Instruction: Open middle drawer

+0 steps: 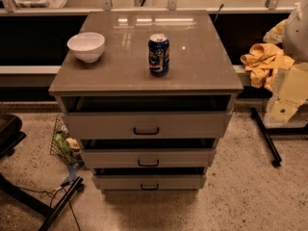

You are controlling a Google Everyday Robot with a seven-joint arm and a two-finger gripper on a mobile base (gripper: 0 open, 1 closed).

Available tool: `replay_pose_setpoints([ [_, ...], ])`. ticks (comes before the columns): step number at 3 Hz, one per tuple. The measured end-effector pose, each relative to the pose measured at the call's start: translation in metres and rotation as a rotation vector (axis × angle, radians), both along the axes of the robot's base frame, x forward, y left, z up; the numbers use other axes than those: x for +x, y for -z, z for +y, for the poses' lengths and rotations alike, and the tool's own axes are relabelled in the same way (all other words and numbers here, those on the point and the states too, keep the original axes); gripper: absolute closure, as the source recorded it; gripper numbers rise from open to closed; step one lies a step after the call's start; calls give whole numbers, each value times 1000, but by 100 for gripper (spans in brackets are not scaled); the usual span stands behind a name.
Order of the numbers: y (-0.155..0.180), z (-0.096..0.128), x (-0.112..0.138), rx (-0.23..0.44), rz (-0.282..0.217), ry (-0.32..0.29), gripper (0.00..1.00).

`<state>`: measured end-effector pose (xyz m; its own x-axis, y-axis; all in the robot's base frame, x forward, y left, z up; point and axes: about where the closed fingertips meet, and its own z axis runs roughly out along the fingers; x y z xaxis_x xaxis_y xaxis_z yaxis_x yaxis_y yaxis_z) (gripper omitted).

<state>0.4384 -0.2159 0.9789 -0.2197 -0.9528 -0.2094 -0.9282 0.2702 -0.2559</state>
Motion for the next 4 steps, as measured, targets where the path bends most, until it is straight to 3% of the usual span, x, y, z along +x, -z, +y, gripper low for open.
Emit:
replay_pose_setpoints([
  [1,1,0,0,5,-3,1,0],
  [2,32,-4,6,119,-20,18,0],
  [4,180,7,-26,472,-4,14,0],
])
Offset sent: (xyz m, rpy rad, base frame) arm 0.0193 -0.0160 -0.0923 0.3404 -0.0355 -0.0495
